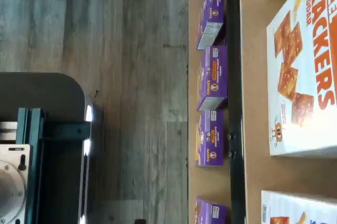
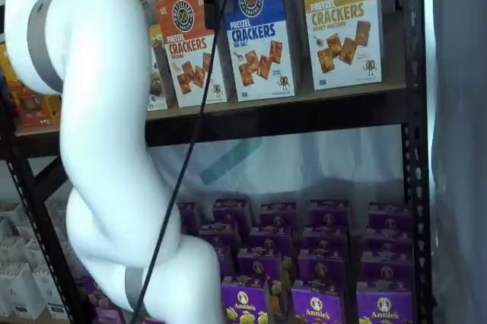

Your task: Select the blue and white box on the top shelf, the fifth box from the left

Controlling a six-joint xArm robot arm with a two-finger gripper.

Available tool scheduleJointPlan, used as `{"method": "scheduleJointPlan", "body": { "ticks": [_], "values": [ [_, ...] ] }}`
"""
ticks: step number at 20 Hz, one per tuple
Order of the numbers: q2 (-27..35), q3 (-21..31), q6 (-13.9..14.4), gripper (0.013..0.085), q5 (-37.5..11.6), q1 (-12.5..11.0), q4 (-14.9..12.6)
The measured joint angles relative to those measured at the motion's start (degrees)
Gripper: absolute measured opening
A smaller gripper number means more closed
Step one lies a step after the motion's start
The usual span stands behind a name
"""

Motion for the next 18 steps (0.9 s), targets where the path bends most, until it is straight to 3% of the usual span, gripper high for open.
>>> {"method": "scheduleJointPlan", "body": {
  "ticks": [5,9,18],
  "values": [
    [-1.1,2.8,1.4,0.0850,-2.8,2.6,-2.3],
    [-1.3,3.7,2.2,0.0850,-3.6,3.3,-1.7],
    [0.0,0.5,2.9,0.0850,-0.9,3.3,-0.5]
  ]
}}
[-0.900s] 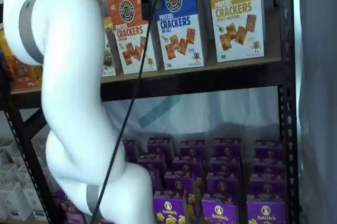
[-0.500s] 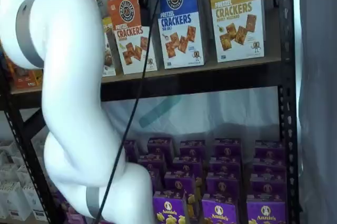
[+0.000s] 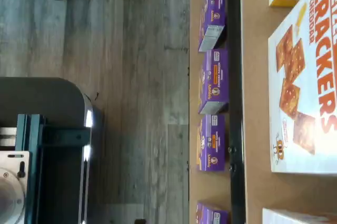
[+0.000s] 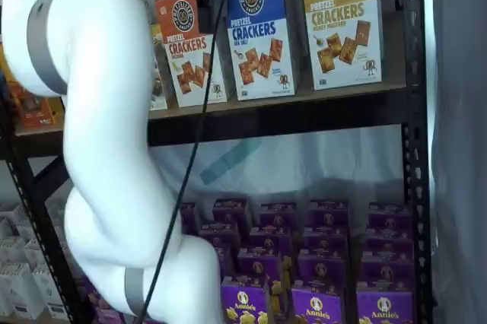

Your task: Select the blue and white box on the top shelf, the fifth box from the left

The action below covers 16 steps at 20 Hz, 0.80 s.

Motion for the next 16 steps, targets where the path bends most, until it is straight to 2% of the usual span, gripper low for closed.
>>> {"method": "scheduleJointPlan", "body": {
  "ticks": [9,16],
  "values": [
    [2.0,-5.7,0.5,0.0850,3.7,-1.3,2.6],
    [3.4,-10.0,1.2,0.0850,5.0,-3.8,8.1]
  ]
}}
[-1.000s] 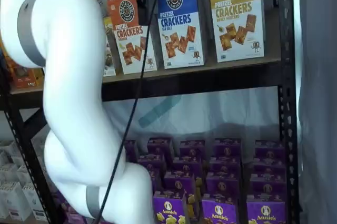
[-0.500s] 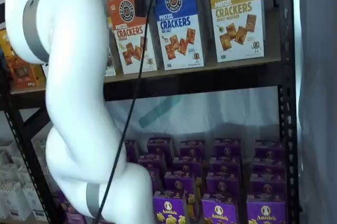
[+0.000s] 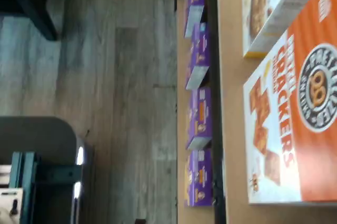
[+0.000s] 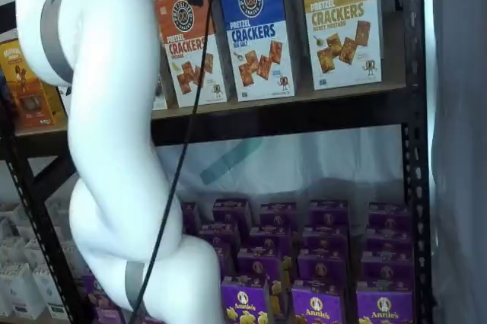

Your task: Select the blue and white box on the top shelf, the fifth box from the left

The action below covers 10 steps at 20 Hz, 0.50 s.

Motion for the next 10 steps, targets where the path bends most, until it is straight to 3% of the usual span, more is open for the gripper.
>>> {"method": "scheduleJointPlan", "body": {
  "ticks": [5,10],
  "values": [
    [-0.4,-0.2,0.1,0.0850,-2.2,-1.8,3.4],
    [-1.2,1.6,-1.0,0.0850,-6.3,-3.0,4.5]
  ]
}}
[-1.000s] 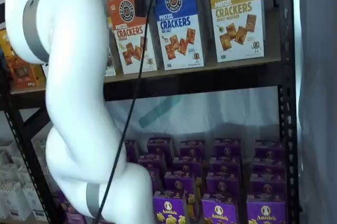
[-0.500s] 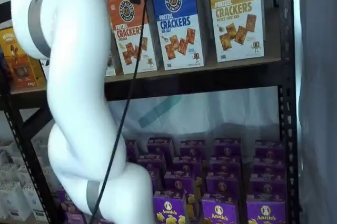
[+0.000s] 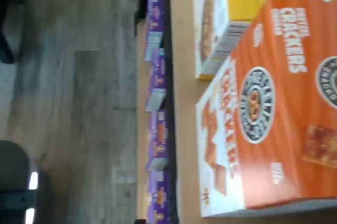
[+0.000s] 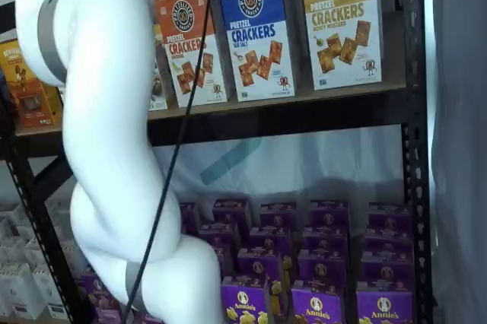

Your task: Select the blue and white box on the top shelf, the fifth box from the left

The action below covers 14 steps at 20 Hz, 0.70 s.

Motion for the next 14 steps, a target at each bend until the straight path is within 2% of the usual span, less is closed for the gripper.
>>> {"method": "scheduleJointPlan", "body": {
  "ticks": [8,14],
  "values": [
    [-0.3,4.0,-2.5,0.0850,-8.0,-1.3,0.7],
    [2.3,2.8,-4.0,0.0850,-9.4,-2.6,1.4]
  ]
}}
